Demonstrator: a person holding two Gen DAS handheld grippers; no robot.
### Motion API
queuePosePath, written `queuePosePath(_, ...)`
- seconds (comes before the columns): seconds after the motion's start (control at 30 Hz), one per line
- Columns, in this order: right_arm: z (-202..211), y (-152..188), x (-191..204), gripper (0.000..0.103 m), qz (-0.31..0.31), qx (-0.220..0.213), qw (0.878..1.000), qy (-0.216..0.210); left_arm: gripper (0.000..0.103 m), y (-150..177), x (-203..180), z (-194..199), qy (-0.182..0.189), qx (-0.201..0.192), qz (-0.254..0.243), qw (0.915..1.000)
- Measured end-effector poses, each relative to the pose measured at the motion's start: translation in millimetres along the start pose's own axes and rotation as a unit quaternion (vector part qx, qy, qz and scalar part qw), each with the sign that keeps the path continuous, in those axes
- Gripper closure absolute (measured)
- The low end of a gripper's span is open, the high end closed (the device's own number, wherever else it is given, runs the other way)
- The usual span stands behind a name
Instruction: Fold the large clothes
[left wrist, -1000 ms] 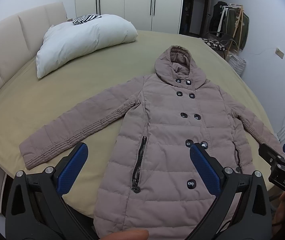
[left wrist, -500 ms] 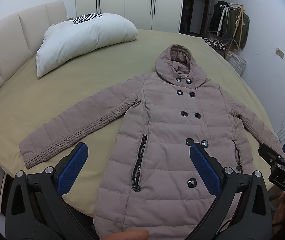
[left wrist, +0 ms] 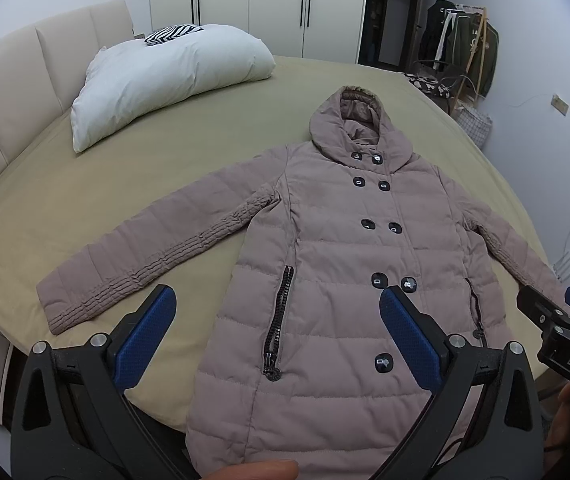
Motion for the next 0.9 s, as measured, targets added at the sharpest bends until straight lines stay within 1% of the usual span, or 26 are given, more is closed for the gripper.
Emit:
queuePosePath(0.4, -2.5, 0.2, 0.1, 0.000, 0.000, 0.001, 1.000, 0.000, 0.000, 3.7, -0.1, -0.1, 0.000, 0.001, 0.000, 1.0000)
queuePosePath(0.47, -2.0, 7.4, 1.0, 0.000, 0.001, 0.001, 1.000, 0.000, 0.000, 3.3, 0.0, -0.1, 0.000, 0.001, 0.001, 1.0000)
queuePosePath(0.9, -4.3, 6.2, 1.1, 0.000, 0.001, 0.003, 1.000, 0.000, 0.000, 4.4, 0.0, -0.9, 0.000, 0.003, 0.001, 1.0000)
Point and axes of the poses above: each gripper's, at about its wrist camera, not at the fingertips, and z roughly against the way its jaws point, x to its left, y to its underside, the point moved 9 cm from there along -z, roughly the way its jaws point, and after that the axes turned 2 degrees about -z, right-handed, at the moved point
